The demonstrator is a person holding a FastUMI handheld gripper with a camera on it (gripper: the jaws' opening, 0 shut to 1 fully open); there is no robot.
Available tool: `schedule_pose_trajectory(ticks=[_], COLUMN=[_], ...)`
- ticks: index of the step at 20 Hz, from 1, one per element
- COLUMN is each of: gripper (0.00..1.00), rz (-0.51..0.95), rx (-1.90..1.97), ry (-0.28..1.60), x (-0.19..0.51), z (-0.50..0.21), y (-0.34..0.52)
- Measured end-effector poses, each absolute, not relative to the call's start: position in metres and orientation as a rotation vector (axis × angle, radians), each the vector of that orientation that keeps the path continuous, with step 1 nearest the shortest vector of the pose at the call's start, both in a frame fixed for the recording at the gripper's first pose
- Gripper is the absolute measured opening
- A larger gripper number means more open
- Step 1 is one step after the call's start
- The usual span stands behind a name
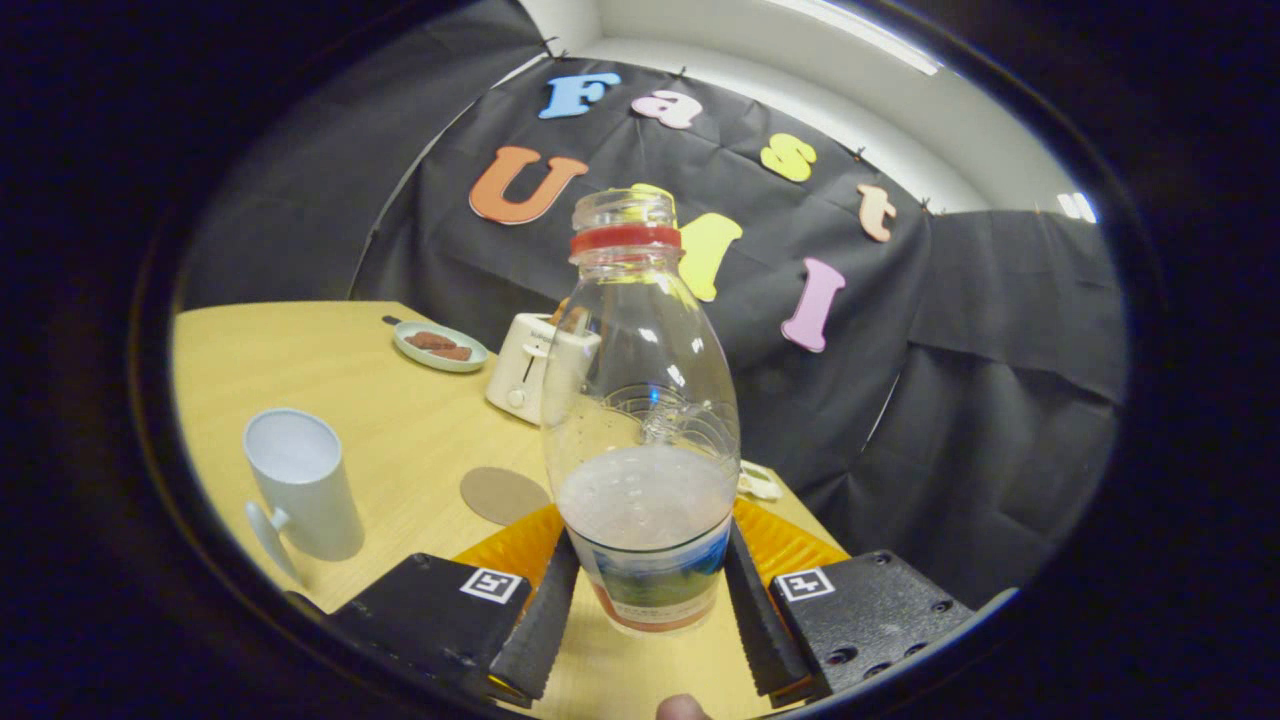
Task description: Take the bottle from table, then pour the juice into the cup, finally place the bottle on the coaster
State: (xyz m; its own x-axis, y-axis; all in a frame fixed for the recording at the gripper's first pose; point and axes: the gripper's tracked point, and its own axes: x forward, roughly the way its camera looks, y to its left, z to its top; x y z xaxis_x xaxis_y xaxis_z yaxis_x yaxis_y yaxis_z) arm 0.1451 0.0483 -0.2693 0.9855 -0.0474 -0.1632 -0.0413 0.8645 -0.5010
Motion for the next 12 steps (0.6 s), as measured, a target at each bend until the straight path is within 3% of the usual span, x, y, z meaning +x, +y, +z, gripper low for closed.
schedule_pose_trajectory(ticks=[12], gripper=[0.78], rz=[0.084], rx=[-1.069], ry=[0.114], x=[0.155], z=[-0.288], y=[0.078])
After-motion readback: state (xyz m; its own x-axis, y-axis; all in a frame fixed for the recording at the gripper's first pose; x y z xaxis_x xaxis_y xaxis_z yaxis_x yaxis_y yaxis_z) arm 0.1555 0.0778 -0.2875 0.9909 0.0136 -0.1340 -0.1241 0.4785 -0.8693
